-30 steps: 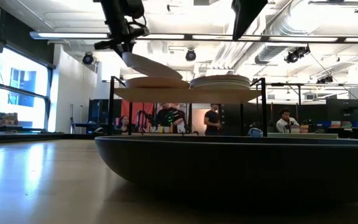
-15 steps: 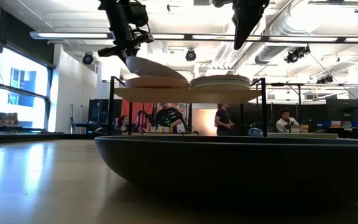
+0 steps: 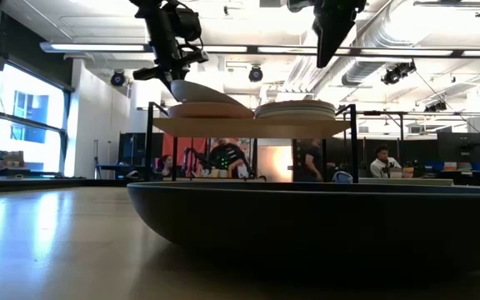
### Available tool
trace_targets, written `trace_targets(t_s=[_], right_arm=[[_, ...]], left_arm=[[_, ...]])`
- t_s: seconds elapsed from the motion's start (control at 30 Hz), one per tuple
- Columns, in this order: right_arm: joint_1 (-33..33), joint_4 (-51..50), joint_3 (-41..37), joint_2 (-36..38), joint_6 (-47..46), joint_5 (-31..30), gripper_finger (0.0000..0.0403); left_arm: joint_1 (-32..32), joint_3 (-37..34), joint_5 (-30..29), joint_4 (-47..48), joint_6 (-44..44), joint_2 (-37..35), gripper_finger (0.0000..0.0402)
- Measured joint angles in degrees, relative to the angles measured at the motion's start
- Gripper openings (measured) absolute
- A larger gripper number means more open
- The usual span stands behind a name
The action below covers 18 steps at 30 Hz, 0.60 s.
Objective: Place and stack plates onto a shelf
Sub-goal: Stack the gray plate on top of the other pink plate on the shelf
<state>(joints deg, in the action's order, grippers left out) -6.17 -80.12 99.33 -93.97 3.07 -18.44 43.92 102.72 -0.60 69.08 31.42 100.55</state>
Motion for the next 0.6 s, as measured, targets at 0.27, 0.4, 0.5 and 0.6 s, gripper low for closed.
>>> trace_targets(t_s=[0.27, 0.4, 0.5, 0.6], right_arm=[[0.0, 0.0, 0.0, 0.0, 0.0, 0.0, 0.0131], [0.0, 0.0, 0.0, 0.0, 0.7, 0.0, 0.0131], [0.0, 0.0, 0.0, 0.0, 1.0, 0.0, 0.0131], [0.0, 0.0, 0.0, 0.0, 1.0, 0.0, 0.0131]], left_arm=[[0.0, 0.0, -0.1, 0.0, 1.5, 0.0, 0.0015], [0.0, 0.0, -0.1, 0.0, 1.5, 0.0, 0.0034], [0.0, 0.0, -0.1, 0.0, 1.5, 0.0, 0.0044], [0.0, 0.0, -0.1, 0.0, 1.5, 0.0, 0.0050]])
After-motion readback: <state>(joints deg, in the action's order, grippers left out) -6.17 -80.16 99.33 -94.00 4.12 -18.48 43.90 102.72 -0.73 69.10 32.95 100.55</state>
